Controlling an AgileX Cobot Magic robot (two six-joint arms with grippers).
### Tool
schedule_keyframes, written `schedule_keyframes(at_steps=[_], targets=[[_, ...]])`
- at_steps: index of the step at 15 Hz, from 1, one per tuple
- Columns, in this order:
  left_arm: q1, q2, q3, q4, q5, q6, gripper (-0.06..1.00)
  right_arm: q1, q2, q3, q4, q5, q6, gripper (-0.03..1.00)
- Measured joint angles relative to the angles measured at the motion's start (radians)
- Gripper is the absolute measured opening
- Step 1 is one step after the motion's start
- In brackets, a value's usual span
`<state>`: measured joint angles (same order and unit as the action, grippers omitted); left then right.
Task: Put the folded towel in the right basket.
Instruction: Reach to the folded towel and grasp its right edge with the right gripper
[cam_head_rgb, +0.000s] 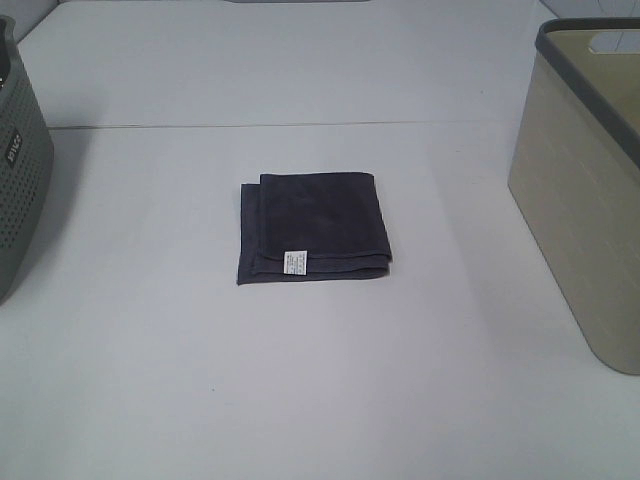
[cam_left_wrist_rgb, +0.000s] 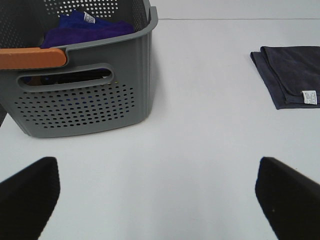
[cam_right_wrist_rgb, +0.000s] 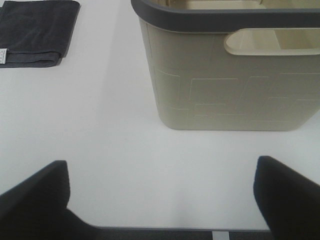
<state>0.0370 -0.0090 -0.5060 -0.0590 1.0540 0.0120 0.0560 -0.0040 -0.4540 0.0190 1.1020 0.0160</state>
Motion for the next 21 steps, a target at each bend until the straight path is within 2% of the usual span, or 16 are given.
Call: schedule_keyframes(at_steps=[21], targets=[[0.0, 0.0, 0.0, 0.002, 0.0, 0.0, 0.99, 0.0, 0.0, 0.0, -0.008, 0.0, 0.0, 0.95]])
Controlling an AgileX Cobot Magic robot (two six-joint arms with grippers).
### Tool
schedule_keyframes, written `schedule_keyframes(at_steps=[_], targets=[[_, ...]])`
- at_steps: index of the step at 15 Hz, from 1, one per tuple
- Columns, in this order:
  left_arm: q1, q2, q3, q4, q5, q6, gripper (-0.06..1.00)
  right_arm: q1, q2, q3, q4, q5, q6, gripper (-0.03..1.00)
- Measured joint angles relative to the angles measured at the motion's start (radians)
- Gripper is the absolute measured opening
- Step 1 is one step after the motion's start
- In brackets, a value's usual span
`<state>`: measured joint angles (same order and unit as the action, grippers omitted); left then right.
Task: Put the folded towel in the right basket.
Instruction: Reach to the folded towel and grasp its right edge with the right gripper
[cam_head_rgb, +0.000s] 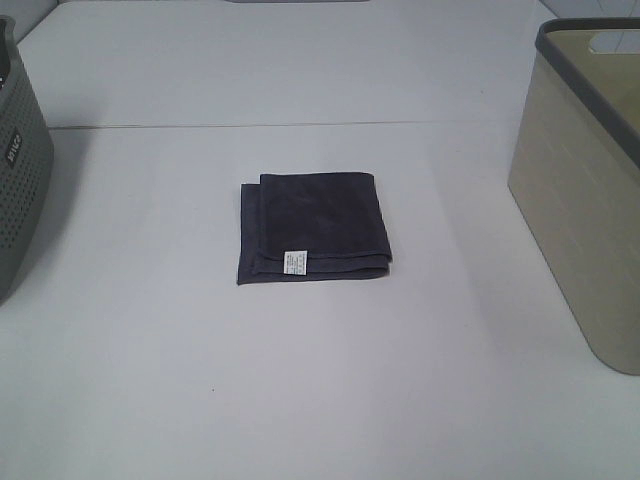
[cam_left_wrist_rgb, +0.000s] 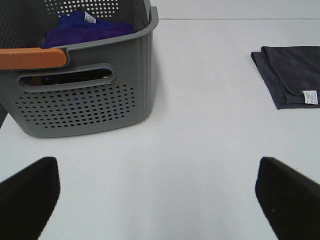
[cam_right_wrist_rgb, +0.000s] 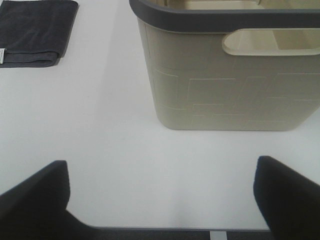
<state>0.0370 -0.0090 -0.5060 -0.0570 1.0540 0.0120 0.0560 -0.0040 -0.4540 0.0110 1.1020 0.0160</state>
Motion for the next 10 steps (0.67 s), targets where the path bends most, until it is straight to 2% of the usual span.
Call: schedule_keyframes(at_steps=[2, 3, 5, 6, 7, 10], targets=[[0.0, 0.0, 0.0, 0.0, 0.0, 0.0, 0.99, 0.0, 0.076, -0.021, 0.003, 0.015, 0.0, 0.95], [0.0, 0.0, 0.0, 0.0, 0.0, 0.0, 0.99, 0.0, 0.352, -0.144, 0.036, 0.088, 0.0, 0.92], [0.0, 0.0, 0.0, 0.0, 0.0, 0.0, 0.99, 0.0, 0.672, -0.341, 0.11, 0.12, 0.0, 0.89], [0.0, 0.0, 0.0, 0.0, 0.0, 0.0, 0.99, 0.0, 0.805, -0.461, 0.166, 0.12, -0.006, 0.89], [0.0, 0.0, 0.0, 0.0, 0.0, 0.0, 0.99, 0.0, 0.871, -0.519, 0.194, 0.118, -0.016, 0.88], [0.0, 0.0, 0.0, 0.0, 0.0, 0.0, 0.99, 0.0, 1.17, -0.753, 0.358, 0.115, -0.131, 0.88]])
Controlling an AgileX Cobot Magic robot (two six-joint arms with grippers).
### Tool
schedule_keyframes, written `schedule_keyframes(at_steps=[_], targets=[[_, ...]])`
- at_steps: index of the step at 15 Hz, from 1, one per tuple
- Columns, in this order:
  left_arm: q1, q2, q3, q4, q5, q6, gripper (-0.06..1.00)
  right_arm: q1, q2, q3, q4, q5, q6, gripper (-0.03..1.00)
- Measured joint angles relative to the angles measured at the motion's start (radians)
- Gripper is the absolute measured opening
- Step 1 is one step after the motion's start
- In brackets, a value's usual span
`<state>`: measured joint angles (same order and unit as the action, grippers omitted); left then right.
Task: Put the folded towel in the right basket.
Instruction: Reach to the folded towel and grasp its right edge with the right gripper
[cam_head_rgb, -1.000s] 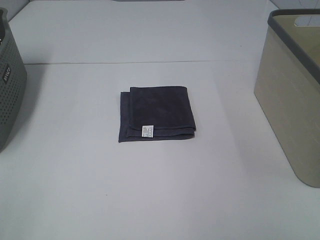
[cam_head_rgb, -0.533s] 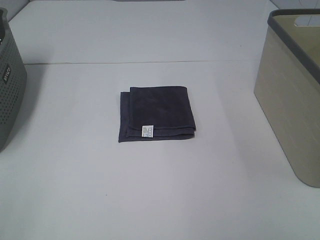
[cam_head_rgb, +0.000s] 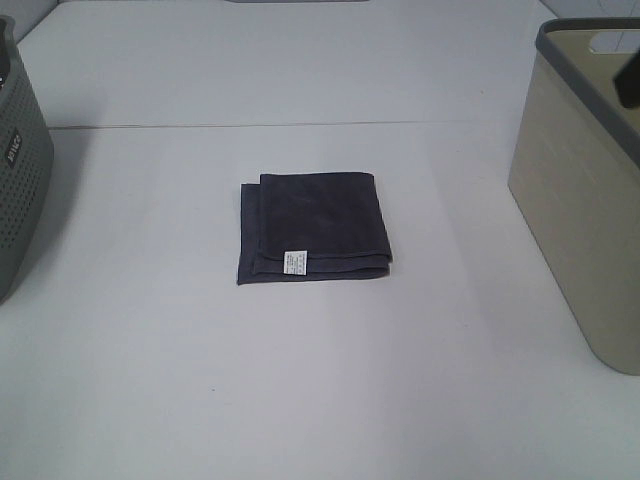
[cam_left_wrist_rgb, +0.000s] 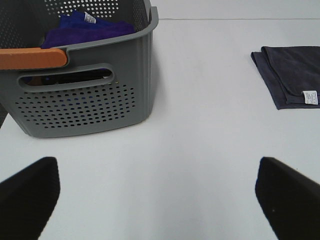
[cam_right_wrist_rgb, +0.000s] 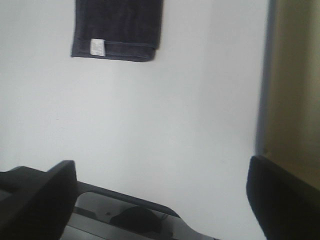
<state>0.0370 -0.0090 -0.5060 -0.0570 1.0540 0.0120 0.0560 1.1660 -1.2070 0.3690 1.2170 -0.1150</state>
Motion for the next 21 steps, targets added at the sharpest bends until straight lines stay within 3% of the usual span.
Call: schedule_keyframes(at_steps=[1, 5, 10, 15, 21], targets=[[0.0, 0.0, 0.0, 0.0, 0.0, 0.0, 0.99, 0.01, 0.092, -0.041, 0.055, -0.004, -0.031, 0.88], [0.0, 0.0, 0.0, 0.0, 0.0, 0.0, 0.99, 0.165, 0.518, -0.141, 0.12, -0.155, -0.065, 0.88], [0.0, 0.0, 0.0, 0.001, -0.001, 0.0, 0.99, 0.185, 0.997, -0.462, 0.216, -0.219, -0.156, 0.88], [0.0, 0.0, 0.0, 0.001, -0.001, 0.0, 0.99, 0.185, 1.201, -0.624, 0.253, -0.235, -0.157, 0.88], [0.0, 0.0, 0.0, -0.01, -0.001, 0.0, 0.99, 0.185, 1.26, -0.653, 0.244, -0.291, -0.148, 0.87]])
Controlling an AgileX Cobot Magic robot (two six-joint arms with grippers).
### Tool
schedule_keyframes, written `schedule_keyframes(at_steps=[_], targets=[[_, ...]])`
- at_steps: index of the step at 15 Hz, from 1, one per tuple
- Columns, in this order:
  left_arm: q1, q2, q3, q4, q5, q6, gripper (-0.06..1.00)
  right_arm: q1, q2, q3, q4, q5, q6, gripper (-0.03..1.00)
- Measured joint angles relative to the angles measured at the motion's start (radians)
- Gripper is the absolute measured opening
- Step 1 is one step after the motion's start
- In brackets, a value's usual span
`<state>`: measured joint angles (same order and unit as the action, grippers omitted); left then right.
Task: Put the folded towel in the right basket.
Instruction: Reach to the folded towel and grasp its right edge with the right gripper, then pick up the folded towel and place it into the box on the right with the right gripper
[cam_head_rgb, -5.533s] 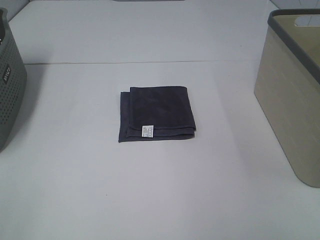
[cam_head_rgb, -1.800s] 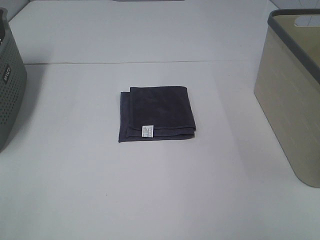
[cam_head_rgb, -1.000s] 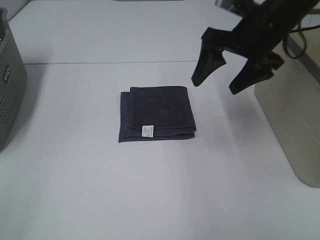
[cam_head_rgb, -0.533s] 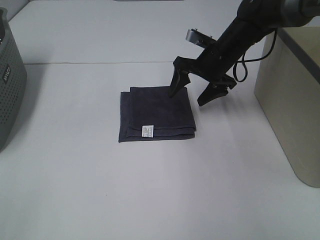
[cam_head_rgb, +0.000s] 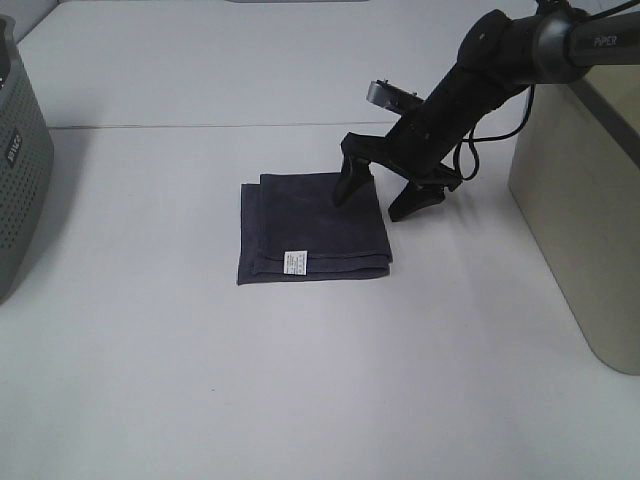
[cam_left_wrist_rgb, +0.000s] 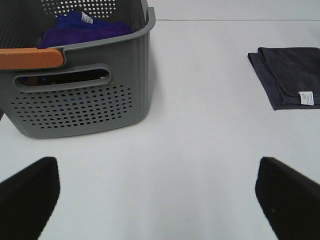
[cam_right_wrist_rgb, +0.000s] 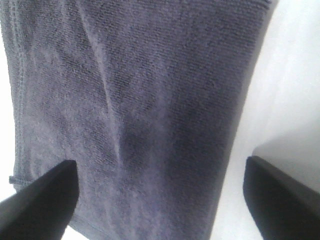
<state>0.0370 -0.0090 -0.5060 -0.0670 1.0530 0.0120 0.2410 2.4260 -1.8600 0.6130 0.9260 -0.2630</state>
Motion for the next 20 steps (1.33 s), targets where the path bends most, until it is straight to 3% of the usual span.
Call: schedule_keyframes(at_steps=[6, 8, 10, 11, 14, 16, 20], targets=[[0.0, 0.0, 0.0, -0.007, 0.0, -0.001, 0.99, 0.037, 0.065, -0.014, 0.171, -0.022, 0.0, 0.72], [0.0, 0.0, 0.0, -0.007, 0.0, -0.001, 0.99, 0.086, 0.103, -0.019, 0.238, -0.046, 0.017, 0.53], [0.0, 0.0, 0.0, -0.007, 0.0, -0.001, 0.99, 0.12, 0.124, -0.02, 0.271, -0.069, 0.026, 0.15], [0.0, 0.0, 0.0, -0.007, 0.0, -0.001, 0.99, 0.123, 0.125, -0.022, 0.272, -0.069, 0.027, 0.07], [0.0, 0.0, 0.0, -0.007, 0.0, -0.001, 0.99, 0.123, 0.118, -0.053, 0.239, -0.018, 0.027, 0.08], [0.0, 0.0, 0.0, -0.007, 0.0, -0.001, 0.99, 0.121, 0.072, -0.076, 0.132, 0.065, 0.027, 0.08], [0.0, 0.0, 0.0, -0.007, 0.0, -0.001, 0.99, 0.056, -0.231, -0.148, -0.015, 0.164, 0.067, 0.08]])
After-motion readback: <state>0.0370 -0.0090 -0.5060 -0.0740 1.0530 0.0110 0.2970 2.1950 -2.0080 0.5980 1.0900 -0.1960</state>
